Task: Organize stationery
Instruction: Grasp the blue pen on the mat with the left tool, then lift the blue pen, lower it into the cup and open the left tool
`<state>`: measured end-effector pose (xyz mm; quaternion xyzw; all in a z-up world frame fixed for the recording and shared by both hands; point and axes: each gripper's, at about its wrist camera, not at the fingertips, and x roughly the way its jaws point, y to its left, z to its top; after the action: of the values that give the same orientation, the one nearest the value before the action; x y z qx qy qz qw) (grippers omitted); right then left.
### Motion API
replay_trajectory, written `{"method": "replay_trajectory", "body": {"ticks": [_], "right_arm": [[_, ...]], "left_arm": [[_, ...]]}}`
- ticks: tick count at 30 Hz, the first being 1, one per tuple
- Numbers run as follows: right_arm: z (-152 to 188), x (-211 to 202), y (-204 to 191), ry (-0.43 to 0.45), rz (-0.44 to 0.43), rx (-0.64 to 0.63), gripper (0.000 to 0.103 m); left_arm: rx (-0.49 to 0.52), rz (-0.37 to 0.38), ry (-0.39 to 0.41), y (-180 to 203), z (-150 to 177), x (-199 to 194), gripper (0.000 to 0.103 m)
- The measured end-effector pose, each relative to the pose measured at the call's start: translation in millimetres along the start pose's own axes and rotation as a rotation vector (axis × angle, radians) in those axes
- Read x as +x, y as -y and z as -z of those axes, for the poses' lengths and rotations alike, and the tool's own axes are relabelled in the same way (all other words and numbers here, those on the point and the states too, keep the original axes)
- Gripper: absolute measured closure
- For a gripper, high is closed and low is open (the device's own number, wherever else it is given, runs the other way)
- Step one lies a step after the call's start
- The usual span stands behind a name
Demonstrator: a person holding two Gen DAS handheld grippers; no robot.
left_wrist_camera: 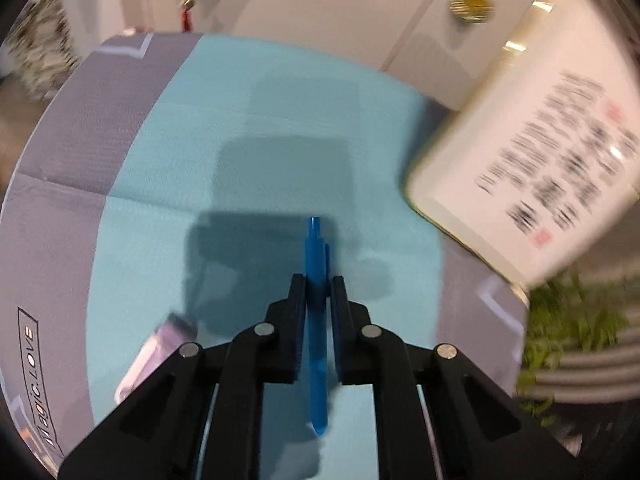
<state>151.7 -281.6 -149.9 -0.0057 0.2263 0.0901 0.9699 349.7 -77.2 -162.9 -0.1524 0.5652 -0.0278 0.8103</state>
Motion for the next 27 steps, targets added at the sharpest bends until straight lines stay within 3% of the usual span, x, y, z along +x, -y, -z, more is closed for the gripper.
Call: {"method": "replay_trajectory", "body": {"ticks": [5, 13, 18, 27], "right_arm": [[0.2, 0.1, -0.5, 0.0, 0.005, -0.001, 0.031], [0.4, -1.5, -0.6, -0.002, 0.014, 0.004, 0.031], [0.3, -1.7, -0.5, -0.004, 0.016, 0.007, 0.031], [-1.2, -1.1, 0.4, -0.007, 0.016, 0.009, 0.031]], "left_arm": [[0.104, 0.107, 0.112, -1.1, 33.0, -61.7, 0.093], [0.272, 0.181, 0.288, 20.1, 70.9, -128.6, 0.093], [0.346, 0.269, 0.314, 42.7, 93.1, -144.2, 0.093], [0.483, 0.53, 0.369, 92.1, 120.3, -159.4, 0.093]]}}
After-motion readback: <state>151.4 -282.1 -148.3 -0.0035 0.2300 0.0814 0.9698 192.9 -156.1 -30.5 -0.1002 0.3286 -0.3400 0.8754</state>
